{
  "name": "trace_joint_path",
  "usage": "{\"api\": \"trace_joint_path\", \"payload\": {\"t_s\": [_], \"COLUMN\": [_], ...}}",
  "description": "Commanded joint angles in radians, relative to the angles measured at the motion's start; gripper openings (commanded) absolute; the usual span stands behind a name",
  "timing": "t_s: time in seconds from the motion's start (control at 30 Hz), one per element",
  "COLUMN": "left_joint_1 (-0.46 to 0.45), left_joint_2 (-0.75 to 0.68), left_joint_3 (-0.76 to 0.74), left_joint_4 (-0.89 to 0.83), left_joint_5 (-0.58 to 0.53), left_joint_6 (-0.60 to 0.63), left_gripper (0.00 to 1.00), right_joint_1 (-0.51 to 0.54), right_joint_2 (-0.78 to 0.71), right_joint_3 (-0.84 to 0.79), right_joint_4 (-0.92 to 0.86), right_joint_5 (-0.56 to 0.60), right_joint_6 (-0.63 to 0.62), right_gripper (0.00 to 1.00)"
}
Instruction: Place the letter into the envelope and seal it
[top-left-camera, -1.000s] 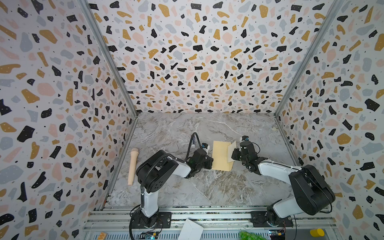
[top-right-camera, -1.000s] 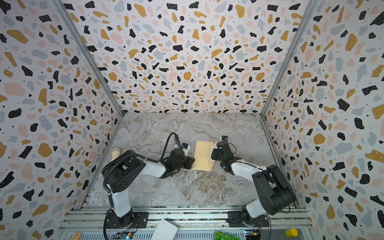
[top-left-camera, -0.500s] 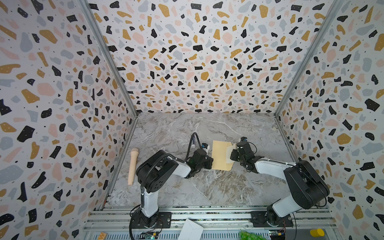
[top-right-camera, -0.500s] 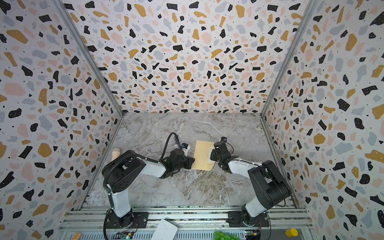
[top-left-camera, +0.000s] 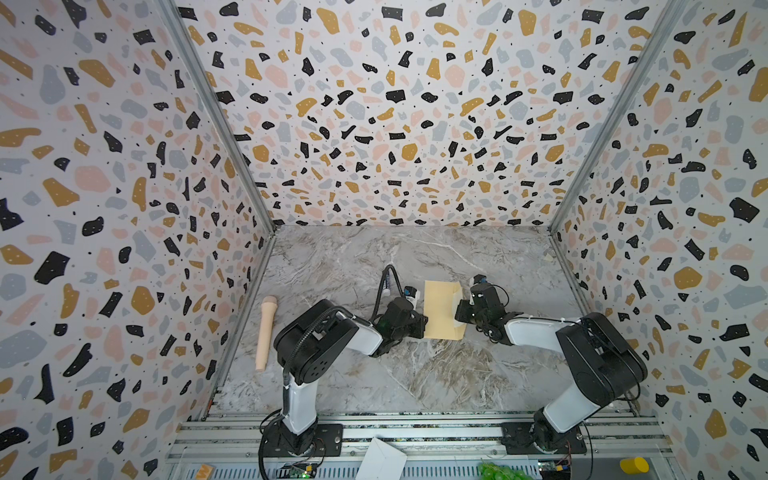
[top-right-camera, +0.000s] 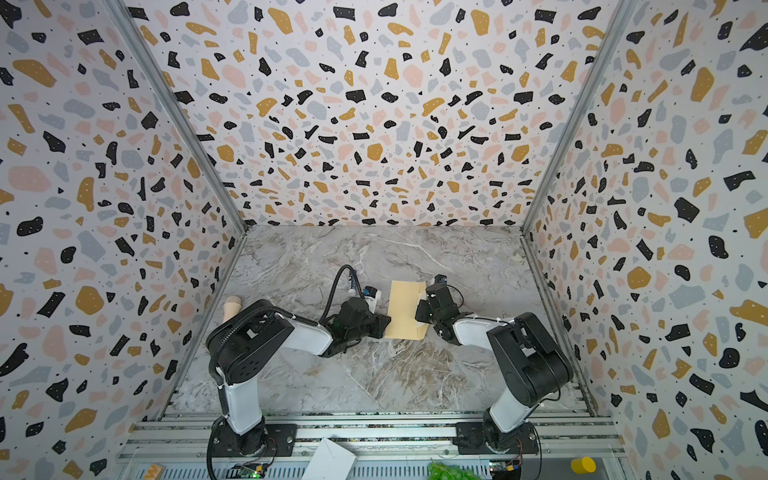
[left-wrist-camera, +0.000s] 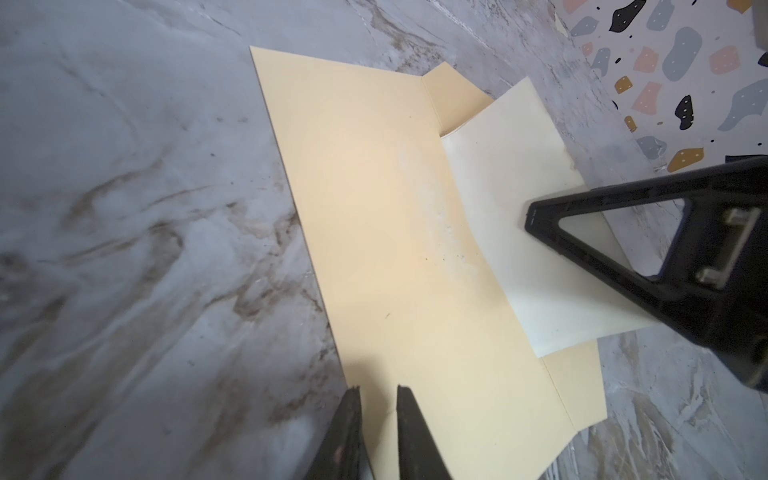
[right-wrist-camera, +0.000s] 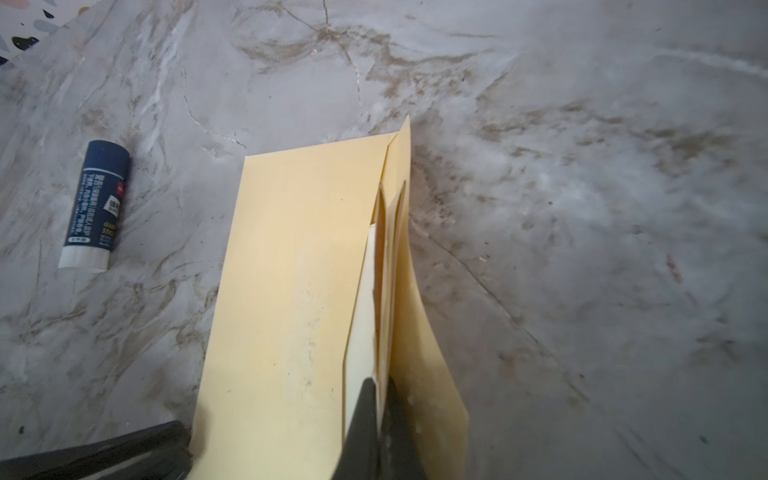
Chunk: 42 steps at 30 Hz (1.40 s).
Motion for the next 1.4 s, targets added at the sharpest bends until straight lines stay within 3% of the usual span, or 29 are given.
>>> {"api": "trace_joint_path", "payload": {"t_s": [0.0,0.47,0.77,0.87,0.97,1.07,1.37], "left_joint_1": [-0.010,-0.010,-0.008,-0.008,-0.007,-0.004,-0.003], "left_joint_2": [0.051,0.017,-0.184,-0.221,-0.230,-0.221,-0.178], "left_joint_3": [-0.017,-0.018,-0.055,-0.059,-0.050,-0.042,-0.013], "left_joint_4": [-0.100,-0.110,-0.163,-0.177,-0.193,-0.192,-0.179], "left_joint_5": [0.016,0.011,-0.045,-0.066,-0.073,-0.077,-0.073], "left_joint_6": [-0.007,0.005,0.051,0.060,0.067,0.064,0.051], "left_gripper": [0.19,0.20,0.36,0.41,0.45,0.47,0.49], "right_joint_1": [0.006,0.005,0.004,-0.002,-0.003,-0.003,-0.005], "right_joint_2": [0.026,0.065,-0.017,-0.047,-0.070,-0.077,-0.048], "right_joint_3": [0.045,0.075,0.050,0.043,0.050,0.071,0.094], "right_joint_4": [0.024,0.003,-0.075,-0.091,-0.118,-0.176,-0.268], "right_joint_5": [-0.056,-0.109,-0.148,-0.154,-0.153,-0.136,-0.120], "right_joint_6": [-0.027,-0.089,-0.177,-0.182,-0.190,-0.203,-0.249], "right_gripper": [0.00,0.02,0.06,0.12,0.30,0.41,0.57]}}
